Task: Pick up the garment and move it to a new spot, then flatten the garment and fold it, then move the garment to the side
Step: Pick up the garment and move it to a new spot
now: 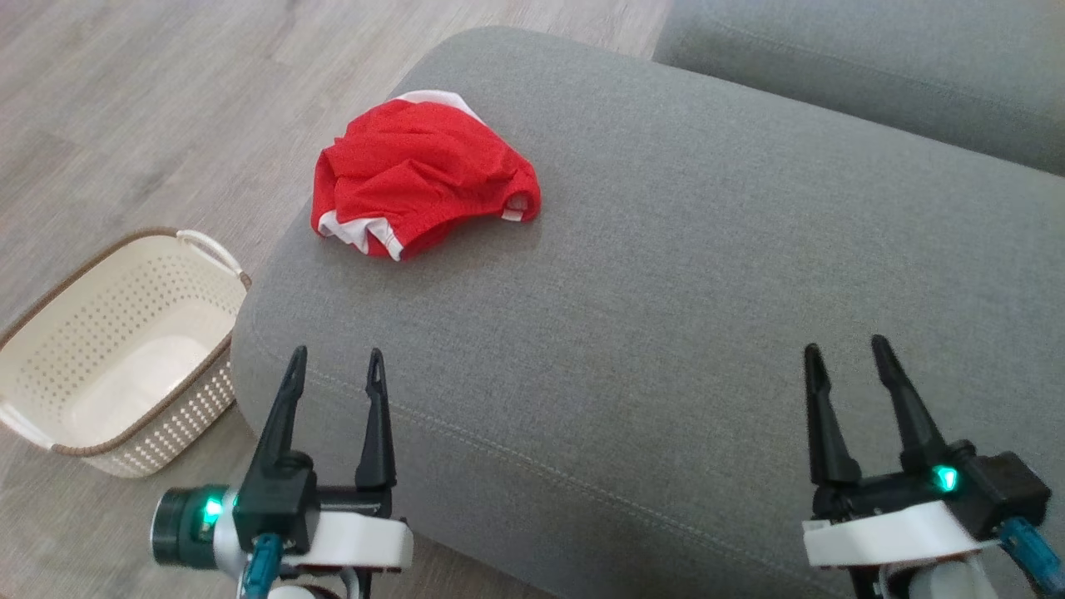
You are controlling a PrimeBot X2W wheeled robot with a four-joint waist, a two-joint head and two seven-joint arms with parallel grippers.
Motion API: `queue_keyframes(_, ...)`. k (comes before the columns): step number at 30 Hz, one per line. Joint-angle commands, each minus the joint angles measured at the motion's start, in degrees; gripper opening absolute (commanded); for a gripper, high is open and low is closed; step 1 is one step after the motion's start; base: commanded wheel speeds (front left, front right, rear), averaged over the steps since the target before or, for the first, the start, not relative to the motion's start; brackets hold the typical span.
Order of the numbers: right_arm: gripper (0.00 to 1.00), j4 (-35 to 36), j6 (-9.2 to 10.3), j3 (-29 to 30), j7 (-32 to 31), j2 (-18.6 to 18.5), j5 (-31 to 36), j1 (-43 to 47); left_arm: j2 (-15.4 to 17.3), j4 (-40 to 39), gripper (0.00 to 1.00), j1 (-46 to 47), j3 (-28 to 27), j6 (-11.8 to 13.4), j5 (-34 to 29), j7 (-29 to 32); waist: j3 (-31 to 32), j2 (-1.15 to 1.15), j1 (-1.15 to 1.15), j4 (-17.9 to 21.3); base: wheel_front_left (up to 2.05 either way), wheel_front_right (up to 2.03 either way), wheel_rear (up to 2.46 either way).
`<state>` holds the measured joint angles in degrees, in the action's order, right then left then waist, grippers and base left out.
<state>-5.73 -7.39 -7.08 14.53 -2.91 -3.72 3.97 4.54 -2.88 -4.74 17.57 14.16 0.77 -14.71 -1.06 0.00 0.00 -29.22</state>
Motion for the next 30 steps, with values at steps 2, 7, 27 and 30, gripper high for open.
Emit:
queue_keyframes(2, 1.00, 1.7, -0.10, -1.8, 0.5, -1.2, 0.1, -2.7, -0.6, -2.9, 1.00, 2.6, -2.5, 0.5, 0.2, -0.3, -0.8, 0.00, 0.00, -0.1, 0.00, 0.00, 0.00)
queue_keyframes(7, 1.00, 2.3, -0.10, -1.5, 0.5, -2.6, 0.5, -3.4, -0.8, -4.2, 1.00, 5.3, -3.9, 0.5, 0.7, -0.3, -3.1, 0.00, 0.00, -0.5, 0.00, 0.00, 0.00)
queue_keyframes(27, 1.00, 5.4, -0.10, -1.1, 0.5, -13.8, 3.3, -13.8, 3.1, 30.1, 1.00, 48.8, -12.7, -14.6, 10.1, 2.4, -22.9, 0.00, 0.00, 4.3, 0.00, 0.00, 0.00)
queue_keyframes(30, 1.00, 6.1, -0.10, -1.2, 0.5, -15.2, 3.4, -15.5, 4.0, 39.8, 1.00, 55.6, -12.9, -15.5, 10.8, 5.6, -25.7, 0.00, 0.00, 5.7, 0.00, 0.00, 0.00)
